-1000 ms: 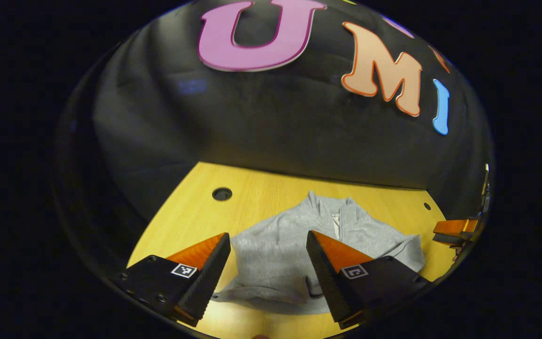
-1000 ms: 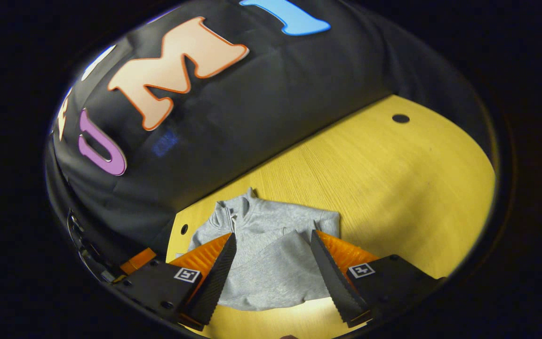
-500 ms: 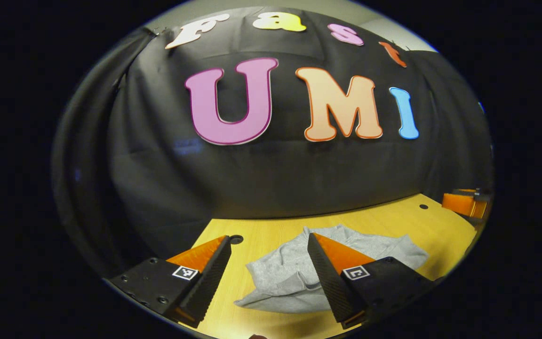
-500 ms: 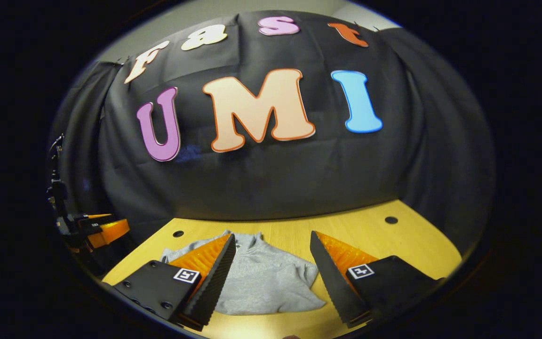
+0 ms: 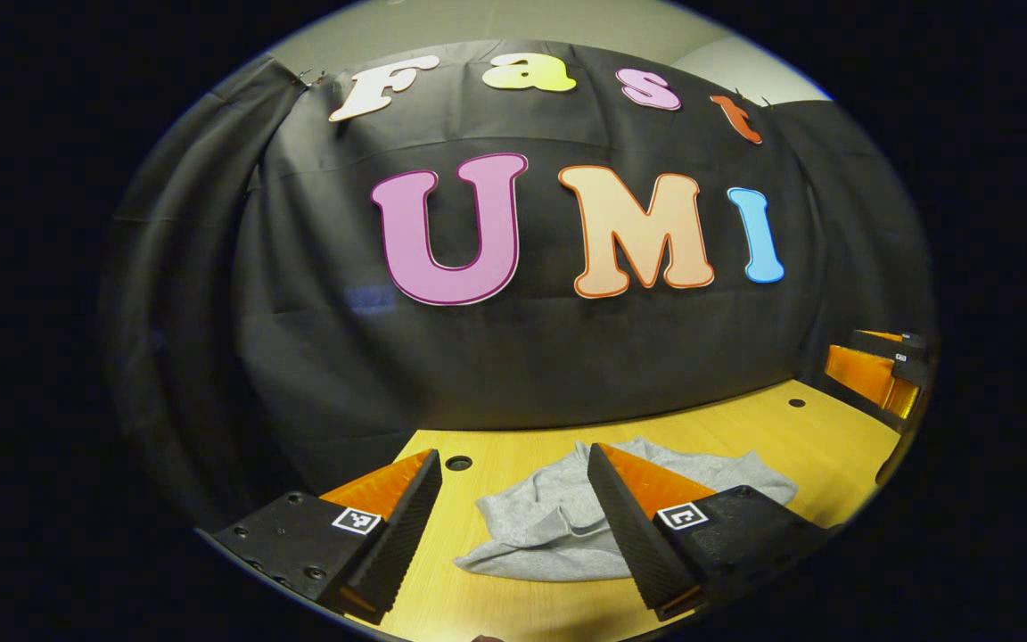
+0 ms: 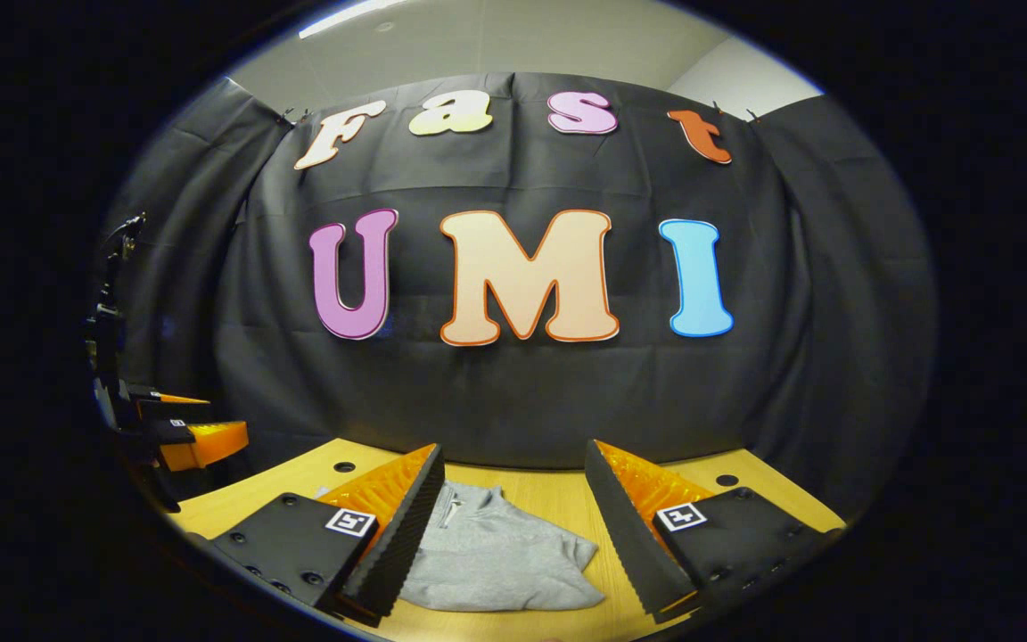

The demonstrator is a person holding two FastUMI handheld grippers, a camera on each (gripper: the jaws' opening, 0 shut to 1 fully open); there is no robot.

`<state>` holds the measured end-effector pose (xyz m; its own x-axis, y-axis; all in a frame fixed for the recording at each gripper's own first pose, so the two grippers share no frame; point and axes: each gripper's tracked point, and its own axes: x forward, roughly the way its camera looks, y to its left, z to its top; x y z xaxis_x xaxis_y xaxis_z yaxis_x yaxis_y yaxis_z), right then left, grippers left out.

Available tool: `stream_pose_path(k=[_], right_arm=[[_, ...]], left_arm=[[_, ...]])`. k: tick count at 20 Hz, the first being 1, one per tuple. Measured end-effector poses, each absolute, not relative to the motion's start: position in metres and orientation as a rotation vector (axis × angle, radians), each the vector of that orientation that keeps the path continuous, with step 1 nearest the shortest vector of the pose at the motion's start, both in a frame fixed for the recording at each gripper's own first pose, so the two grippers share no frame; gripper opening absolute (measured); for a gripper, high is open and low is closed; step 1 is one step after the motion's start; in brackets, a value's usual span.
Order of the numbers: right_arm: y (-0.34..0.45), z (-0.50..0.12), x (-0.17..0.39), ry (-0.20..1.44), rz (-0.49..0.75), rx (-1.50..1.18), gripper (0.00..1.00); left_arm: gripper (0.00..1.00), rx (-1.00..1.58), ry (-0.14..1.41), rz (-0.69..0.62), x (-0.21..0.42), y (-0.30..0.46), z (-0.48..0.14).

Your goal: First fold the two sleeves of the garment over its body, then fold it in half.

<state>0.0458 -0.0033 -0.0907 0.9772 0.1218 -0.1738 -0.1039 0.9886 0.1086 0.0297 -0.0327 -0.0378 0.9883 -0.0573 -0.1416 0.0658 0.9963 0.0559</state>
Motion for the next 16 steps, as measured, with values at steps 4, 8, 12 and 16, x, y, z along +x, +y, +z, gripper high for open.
stream_pose_path(k=[4, 8, 12, 16], right_arm=[[0.005, -0.075, 0.041, 0.166, 0.119, 0.092, 0.98], [0.010, -0.064, 0.034, 0.126, 0.125, 0.056, 0.98], [0.020, -0.051, 0.030, 0.101, 0.123, 0.070, 0.98], [0.024, -0.044, 0.026, 0.083, 0.127, 0.056, 0.98]], left_arm=[[0.95, 0.081, 0.120, -0.069, 0.026, -0.026, -0.025], [0.95, 0.092, 0.102, -0.097, 0.030, -0.035, -0.014], [0.95, 0.092, 0.087, -0.129, 0.030, -0.044, -0.009], [0.95, 0.072, 0.086, -0.131, 0.027, -0.043, -0.008]])
